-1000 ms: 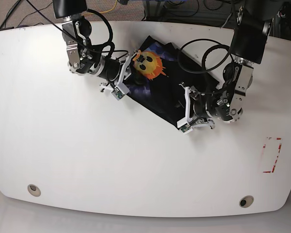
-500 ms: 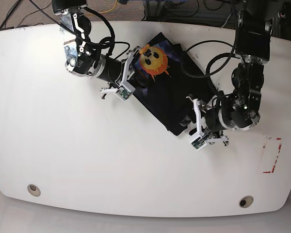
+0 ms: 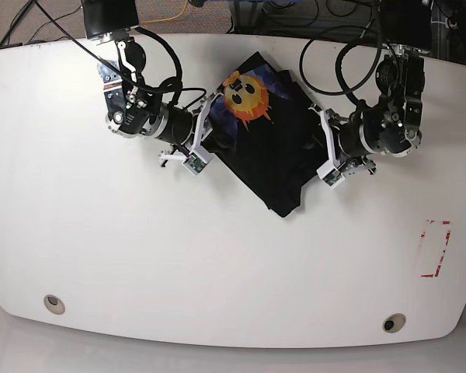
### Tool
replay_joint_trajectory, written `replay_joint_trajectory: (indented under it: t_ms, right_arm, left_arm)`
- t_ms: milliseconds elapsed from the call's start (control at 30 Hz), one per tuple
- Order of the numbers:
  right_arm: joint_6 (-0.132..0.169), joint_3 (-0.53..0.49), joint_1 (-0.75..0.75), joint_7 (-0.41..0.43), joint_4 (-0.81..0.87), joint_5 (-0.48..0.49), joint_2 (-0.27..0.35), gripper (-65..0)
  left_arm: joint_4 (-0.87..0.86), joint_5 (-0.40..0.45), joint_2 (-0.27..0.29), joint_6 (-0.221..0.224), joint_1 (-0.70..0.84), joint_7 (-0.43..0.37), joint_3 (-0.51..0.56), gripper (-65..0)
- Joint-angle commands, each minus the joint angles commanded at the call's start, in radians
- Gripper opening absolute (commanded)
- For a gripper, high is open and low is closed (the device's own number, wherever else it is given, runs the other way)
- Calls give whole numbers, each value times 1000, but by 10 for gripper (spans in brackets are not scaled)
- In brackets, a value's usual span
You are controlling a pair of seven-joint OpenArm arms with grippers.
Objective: Layout the t-shirt on the table in an organized manner, then fold the t-shirt properly
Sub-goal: 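Grasp the bundle edges with both grippers and rotate it upright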
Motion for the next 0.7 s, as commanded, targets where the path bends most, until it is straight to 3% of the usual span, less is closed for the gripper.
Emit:
replay_joint_trajectory:
  t_ms: [167, 333, 700]
  right_arm:
    - [0, -15, -6, 78, -75, 0, 23, -610]
    - [0, -17, -43, 84, -91, 0, 28, -610]
    - [0, -17, -161, 84, 28, 2, 48, -610]
  left_arm:
    - [-109, 2, 0, 0, -41, -12, 0, -406]
    - [-239, 2, 0, 0, -132, -68, 11, -406]
    - [-341, -2, 6, 2, -322, -71, 104, -406]
